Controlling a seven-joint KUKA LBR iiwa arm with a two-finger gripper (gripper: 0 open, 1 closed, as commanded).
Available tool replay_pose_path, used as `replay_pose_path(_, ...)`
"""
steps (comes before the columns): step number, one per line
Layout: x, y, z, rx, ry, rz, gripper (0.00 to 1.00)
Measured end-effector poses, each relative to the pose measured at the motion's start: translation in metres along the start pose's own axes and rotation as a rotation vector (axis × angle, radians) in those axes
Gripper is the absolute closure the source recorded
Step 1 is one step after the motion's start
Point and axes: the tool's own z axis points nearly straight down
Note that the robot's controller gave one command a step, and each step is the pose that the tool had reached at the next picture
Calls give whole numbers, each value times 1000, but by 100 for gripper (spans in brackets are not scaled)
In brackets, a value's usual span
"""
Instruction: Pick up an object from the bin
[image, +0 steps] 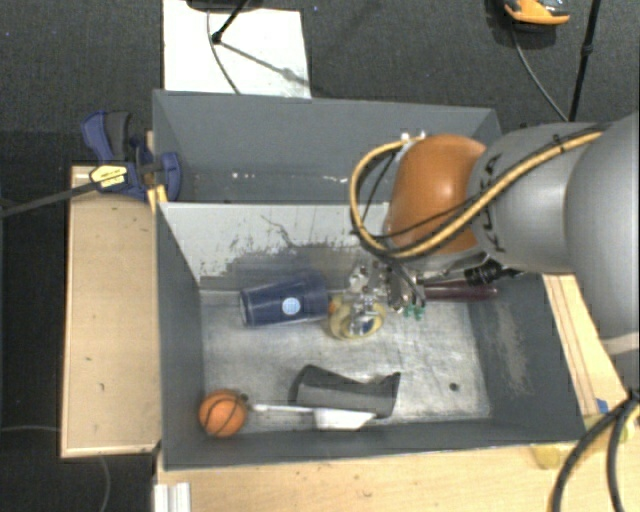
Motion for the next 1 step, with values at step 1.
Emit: replay_pose_path(1,3,10,-137,4,13,-11,100)
